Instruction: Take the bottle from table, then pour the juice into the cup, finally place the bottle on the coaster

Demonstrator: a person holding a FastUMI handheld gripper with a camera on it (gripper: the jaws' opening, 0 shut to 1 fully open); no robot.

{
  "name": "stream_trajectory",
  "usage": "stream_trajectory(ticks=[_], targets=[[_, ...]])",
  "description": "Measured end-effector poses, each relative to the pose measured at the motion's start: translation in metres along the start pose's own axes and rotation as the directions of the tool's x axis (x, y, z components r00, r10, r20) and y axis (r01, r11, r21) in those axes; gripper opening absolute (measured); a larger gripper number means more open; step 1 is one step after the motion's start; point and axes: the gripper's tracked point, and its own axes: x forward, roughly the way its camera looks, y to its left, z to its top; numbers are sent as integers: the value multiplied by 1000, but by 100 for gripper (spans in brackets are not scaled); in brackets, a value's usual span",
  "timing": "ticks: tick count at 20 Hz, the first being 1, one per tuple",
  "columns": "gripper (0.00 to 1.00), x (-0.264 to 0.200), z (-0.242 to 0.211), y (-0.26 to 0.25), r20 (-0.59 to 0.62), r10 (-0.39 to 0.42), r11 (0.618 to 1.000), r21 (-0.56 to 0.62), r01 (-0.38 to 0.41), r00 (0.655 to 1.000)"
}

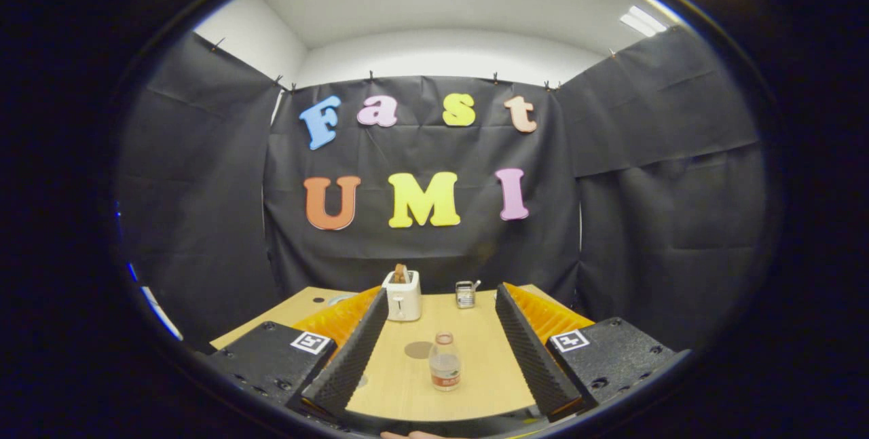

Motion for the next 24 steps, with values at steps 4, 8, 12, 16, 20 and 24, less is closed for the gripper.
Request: stream_trajectory(ticks=[4,8,12,16,20,24], targets=[[100,17,-20,-9,-6,-45,999,-21,45,999],[100,35,-40,-11,-11,-60,997,-47,60,998],[100,55,-61,-14,-16,-50,998,-35,49,999],[100,74,-85,-24,-36,-64,997,-39,62,997],[100,89,-106,-27,-52,-68,996,-65,64,996],[100,103,-127,-24,-77,-38,998,-57,34,996]])
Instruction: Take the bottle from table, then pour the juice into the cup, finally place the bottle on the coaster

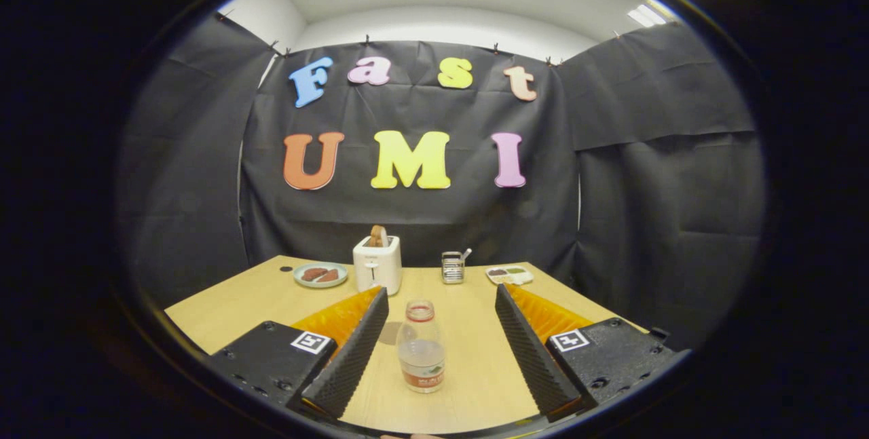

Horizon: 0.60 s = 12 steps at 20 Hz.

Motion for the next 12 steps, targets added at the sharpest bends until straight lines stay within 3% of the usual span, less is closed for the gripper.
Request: stream_trajectory(ticks=[12], targets=[[100,39,-54,6,12,26,998,50,-27,1000]])
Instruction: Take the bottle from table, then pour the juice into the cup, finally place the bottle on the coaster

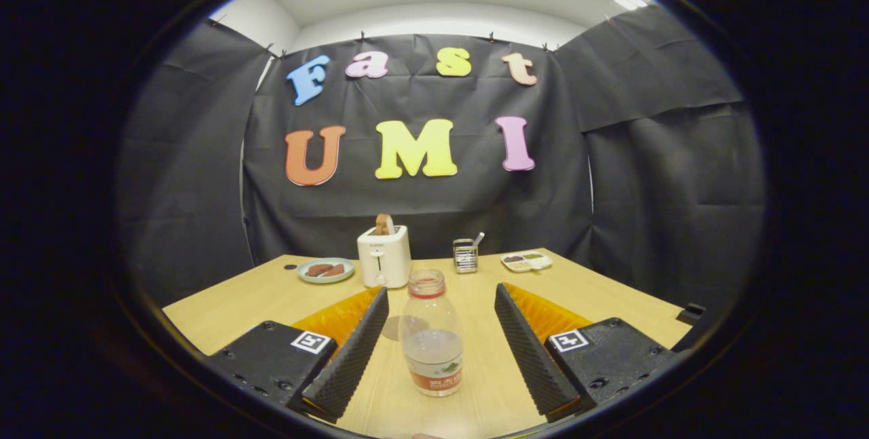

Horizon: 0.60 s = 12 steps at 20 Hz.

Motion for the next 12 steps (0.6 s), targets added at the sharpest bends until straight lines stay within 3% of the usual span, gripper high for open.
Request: stream_trajectory(ticks=[12], targets=[[99,27,-50,11,4,9,999,-48,-9,1000]])
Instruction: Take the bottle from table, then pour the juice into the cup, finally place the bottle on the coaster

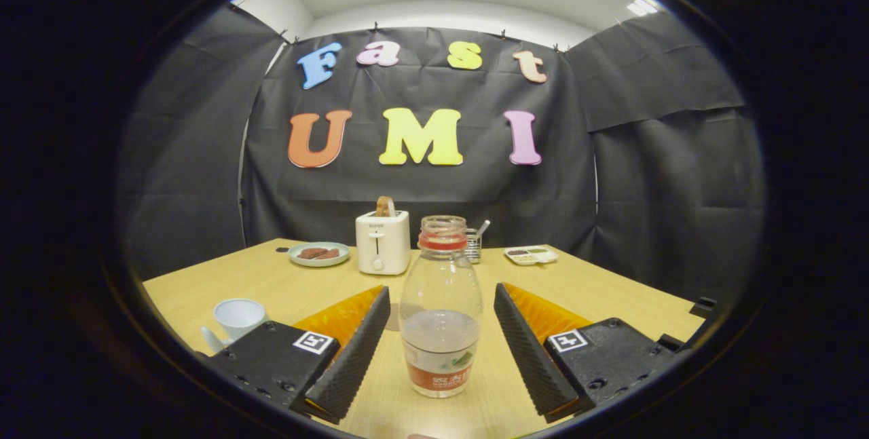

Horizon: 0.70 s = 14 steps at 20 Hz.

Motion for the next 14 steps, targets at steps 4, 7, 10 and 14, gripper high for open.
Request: stream_trajectory(ticks=[4,7,10,14], targets=[[99,8,-12,0,4,4,1000,3,-4,1000],[99,11,-21,-2,-8,-2,1000,1,2,1000],[99,16,-28,-3,-15,-8,1000,-12,8,1000],[96,22,-36,0,-28,5,1000,-24,-5,1000]])
